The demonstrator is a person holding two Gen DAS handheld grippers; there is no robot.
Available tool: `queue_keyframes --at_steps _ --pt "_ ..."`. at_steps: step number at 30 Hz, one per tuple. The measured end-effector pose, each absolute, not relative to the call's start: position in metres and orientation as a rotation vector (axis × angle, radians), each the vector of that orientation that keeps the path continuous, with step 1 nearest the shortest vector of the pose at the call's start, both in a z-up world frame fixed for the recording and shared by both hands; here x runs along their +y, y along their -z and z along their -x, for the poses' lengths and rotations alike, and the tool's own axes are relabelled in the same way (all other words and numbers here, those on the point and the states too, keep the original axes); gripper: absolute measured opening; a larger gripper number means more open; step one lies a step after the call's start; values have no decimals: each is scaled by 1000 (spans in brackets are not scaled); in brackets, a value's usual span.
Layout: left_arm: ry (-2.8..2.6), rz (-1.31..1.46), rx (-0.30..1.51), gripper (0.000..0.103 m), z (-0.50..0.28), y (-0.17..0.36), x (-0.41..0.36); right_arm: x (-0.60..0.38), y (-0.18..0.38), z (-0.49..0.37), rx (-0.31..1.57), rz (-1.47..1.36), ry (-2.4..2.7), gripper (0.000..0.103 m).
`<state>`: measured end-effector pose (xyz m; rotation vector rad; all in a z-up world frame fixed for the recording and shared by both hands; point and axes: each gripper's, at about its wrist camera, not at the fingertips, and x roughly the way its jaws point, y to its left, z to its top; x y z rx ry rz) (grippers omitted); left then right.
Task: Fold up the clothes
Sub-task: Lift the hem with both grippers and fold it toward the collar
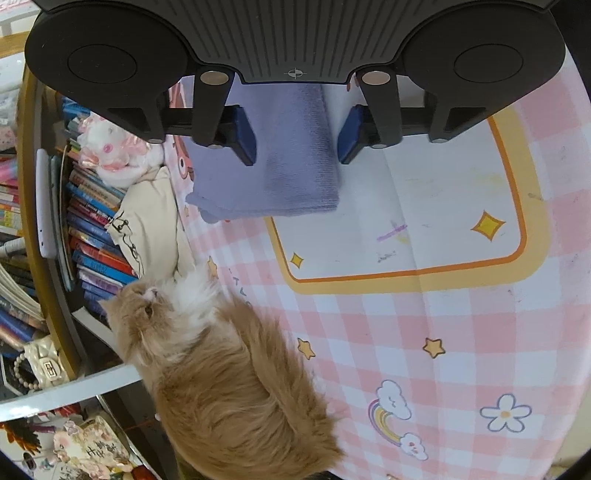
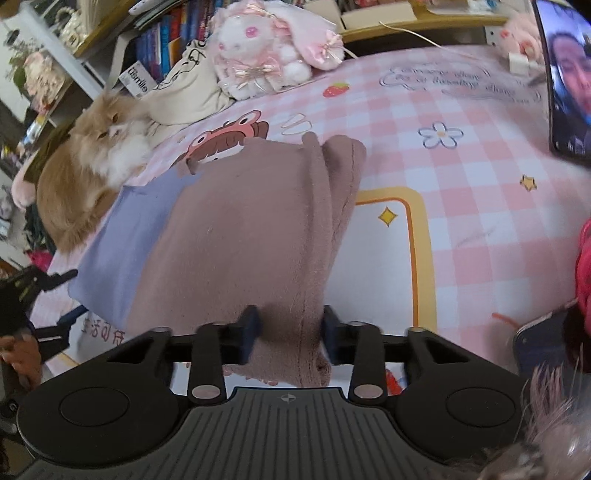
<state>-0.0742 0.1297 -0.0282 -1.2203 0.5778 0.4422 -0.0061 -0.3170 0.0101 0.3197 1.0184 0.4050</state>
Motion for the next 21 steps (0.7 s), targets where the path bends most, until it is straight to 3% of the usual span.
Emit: queue_keyframes --at_steps 3,6,10,13,15,21 --pt "-433 1225 573 21 77 31 131 -318 -8 4 1026 -332 -393 26" --pt "-399 1175 541 15 79 20 125 -316 -8 4 1027 -322 -388 26" --pt "-259 954 526 15 69 -14 104 -315 -7 4 1029 -307 -387 26" --pt "-226 855 549 24 62 -25 97 -314 -6 3 1032 -304 -386 27" --pt "-263 912 582 32 62 -13 105 -314 -6 2 1034 -301 -386 27" --pt "-319 1049 650 32 60 19 124 -314 -6 1 1031 -296 -394 27"
